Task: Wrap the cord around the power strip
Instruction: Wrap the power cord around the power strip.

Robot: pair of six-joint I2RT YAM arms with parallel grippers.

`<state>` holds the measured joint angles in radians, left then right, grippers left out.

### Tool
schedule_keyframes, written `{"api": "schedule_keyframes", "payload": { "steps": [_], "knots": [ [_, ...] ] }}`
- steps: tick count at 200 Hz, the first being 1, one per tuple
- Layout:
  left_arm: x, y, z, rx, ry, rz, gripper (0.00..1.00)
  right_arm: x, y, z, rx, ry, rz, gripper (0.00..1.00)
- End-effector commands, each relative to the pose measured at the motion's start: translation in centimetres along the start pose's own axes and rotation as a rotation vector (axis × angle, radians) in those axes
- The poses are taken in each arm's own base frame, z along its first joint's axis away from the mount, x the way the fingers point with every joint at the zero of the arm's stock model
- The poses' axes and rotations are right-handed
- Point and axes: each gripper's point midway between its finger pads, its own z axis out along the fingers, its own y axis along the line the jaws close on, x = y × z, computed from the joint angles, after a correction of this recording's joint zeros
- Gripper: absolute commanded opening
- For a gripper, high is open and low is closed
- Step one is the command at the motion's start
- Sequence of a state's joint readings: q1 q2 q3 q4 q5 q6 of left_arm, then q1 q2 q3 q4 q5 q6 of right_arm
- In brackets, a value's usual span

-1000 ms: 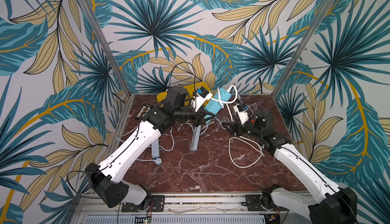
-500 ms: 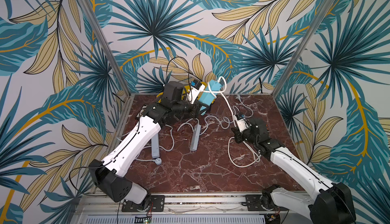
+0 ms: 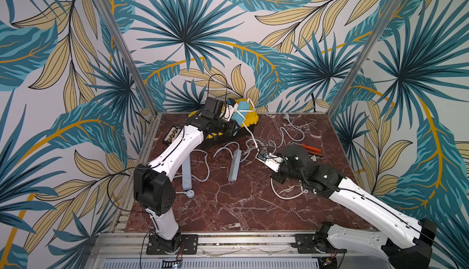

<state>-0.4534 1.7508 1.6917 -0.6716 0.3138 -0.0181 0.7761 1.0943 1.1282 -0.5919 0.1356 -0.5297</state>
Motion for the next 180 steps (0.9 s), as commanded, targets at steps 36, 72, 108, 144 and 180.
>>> {"api": "schedule_keyframes", "payload": {
  "steps": [36,72,108,144,180],
  "knots": [
    [8.1,-7.9,0.3,0.273,0.133,0.382,0.00,-5.5,-5.8,-3.2,0.078,-0.104,-0.144,0.00],
    [11.8,-15.4,-2.9,0.571,0.082,0.626,0.00,-7.0,-8.2,-2.0,-0.036,-0.176,-0.033,0.00],
    [10.8,-18.9,-6.3,0.749,-0.005,0.624,0.00,-6.0,-11.9,1.2,-0.206,-0.252,0.175,0.00],
    [7.2,-21.2,-10.2,0.843,-0.107,0.602,0.00,-4.3,-13.5,6.0,-0.290,-0.305,0.439,0.15],
    [3.2,-19.6,-10.8,0.727,-0.198,0.518,0.00,-2.5,-12.9,5.8,-0.211,-0.387,0.574,0.49]
  ]
}}
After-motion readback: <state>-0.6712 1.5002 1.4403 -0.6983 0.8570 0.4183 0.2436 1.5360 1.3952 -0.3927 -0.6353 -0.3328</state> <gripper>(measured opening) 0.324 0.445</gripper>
